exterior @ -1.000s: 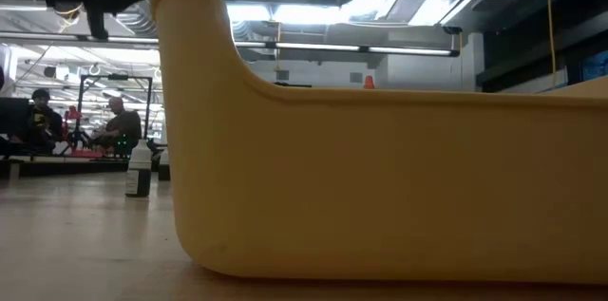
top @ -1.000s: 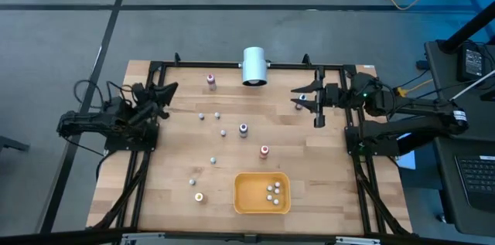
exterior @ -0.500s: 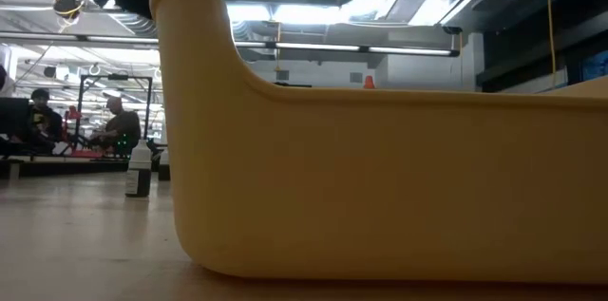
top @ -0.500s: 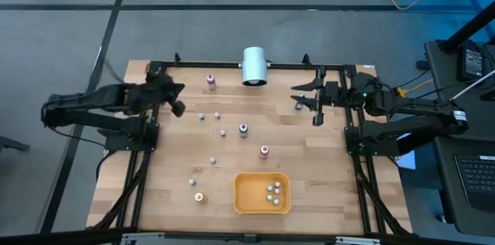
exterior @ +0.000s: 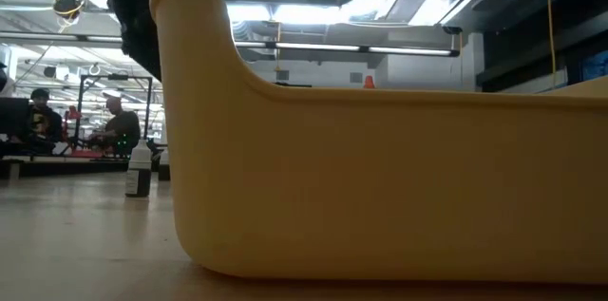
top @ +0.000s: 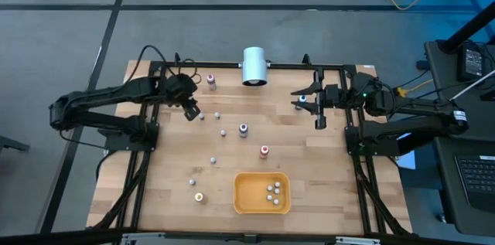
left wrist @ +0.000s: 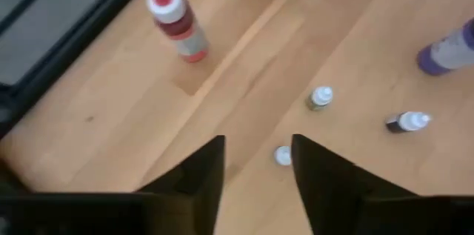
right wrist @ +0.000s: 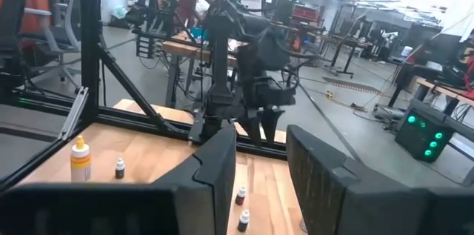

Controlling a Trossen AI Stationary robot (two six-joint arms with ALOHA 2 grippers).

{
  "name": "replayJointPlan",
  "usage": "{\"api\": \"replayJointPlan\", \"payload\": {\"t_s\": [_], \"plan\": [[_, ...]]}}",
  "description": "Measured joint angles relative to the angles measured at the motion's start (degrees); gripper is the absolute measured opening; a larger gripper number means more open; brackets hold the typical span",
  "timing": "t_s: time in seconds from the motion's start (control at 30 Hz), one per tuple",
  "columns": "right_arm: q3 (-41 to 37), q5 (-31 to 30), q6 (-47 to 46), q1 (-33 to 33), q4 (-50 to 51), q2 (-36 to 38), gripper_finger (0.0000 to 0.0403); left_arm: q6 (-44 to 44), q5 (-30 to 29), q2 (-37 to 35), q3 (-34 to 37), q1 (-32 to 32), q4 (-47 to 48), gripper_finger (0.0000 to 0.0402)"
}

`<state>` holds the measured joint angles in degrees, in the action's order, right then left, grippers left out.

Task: Pick & Place food coloring
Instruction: Put the small red food coloring bottle into the yellow container

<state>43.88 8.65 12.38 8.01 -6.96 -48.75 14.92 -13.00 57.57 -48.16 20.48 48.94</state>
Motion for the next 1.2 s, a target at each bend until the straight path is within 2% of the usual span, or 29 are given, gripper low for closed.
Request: {"api": "replayJointPlan", "payload": {"t_s": [0.13,0.27,0.53,0.87,1.2], "plan": [[0.0,0.0,0.0,0.0,0.0,0.0,0.0123,-1.8,3.5,1.8,0.0,1.6,-2.1,0.0208],[0.0,0.0,0.1,0.0,0.0,0.0,0.0123,-3.4,5.1,4.3,0.1,2.6,-2.1,0.0226],[0.0,0.0,0.1,0.0,0.0,0.0,0.0123,-4.2,6.6,8.1,6.0,2.7,-5.9,0.0225],[0.0,0.0,0.1,0.0,0.1,0.0,0.0123,-3.8,8.7,11.3,10.2,3.3,-12.4,0.0224],[0.0,0.0,0.1,0.0,2.3,0.0,0.0123,-3.9,11.0,14.6,11.3,3.3,-15.0,0.0222]]}}
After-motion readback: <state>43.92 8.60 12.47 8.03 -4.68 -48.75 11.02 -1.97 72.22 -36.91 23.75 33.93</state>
